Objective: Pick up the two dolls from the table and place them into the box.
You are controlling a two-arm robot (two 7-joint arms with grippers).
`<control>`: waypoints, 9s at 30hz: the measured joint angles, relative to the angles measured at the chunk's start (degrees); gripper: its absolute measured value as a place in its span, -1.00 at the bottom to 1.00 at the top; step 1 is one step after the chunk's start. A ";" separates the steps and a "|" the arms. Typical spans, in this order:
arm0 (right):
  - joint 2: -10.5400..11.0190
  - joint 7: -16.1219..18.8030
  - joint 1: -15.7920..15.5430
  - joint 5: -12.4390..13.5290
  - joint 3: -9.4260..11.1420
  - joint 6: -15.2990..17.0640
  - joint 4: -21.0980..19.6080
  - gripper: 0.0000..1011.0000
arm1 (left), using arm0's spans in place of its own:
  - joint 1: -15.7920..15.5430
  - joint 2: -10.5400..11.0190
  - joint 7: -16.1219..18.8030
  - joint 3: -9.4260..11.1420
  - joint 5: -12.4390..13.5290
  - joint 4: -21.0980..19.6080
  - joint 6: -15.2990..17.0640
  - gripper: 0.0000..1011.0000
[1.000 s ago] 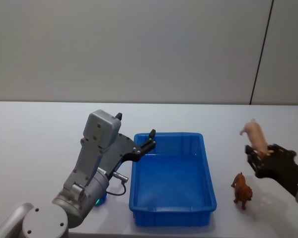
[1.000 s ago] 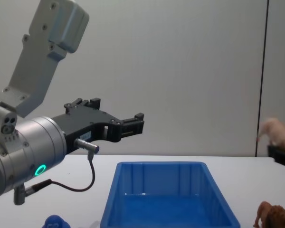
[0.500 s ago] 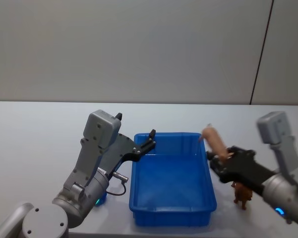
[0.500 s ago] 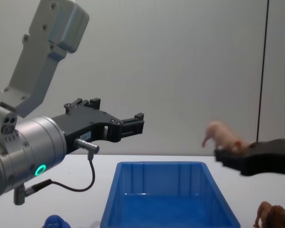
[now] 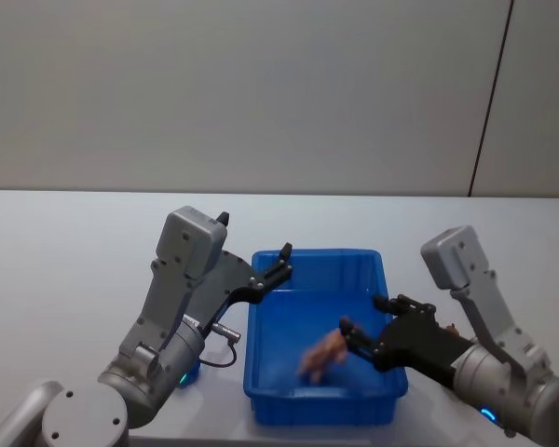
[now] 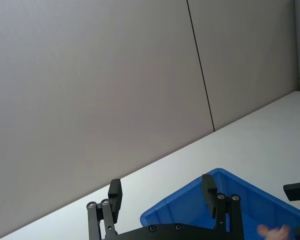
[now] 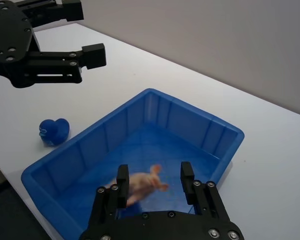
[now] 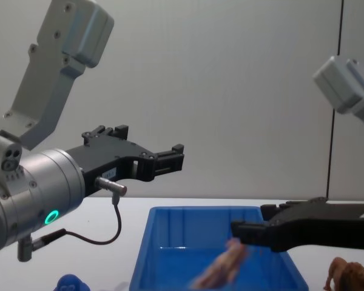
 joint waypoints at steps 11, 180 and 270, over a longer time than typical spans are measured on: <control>0.59 -1.48 -1.16 0.78 0.04 -2.44 -1.46 0.78 | 0.00 0.00 0.00 0.00 0.00 0.00 0.00 0.98; 7.72 0.31 -2.40 8.58 6.02 -13.36 1.83 0.98 | 2.07 1.79 0.65 -0.44 -0.16 -3.34 4.51 0.98; 8.22 0.98 -2.05 9.06 6.57 -13.92 2.55 0.98 | -1.01 5.07 -12.77 -6.05 -3.78 6.70 18.80 -0.08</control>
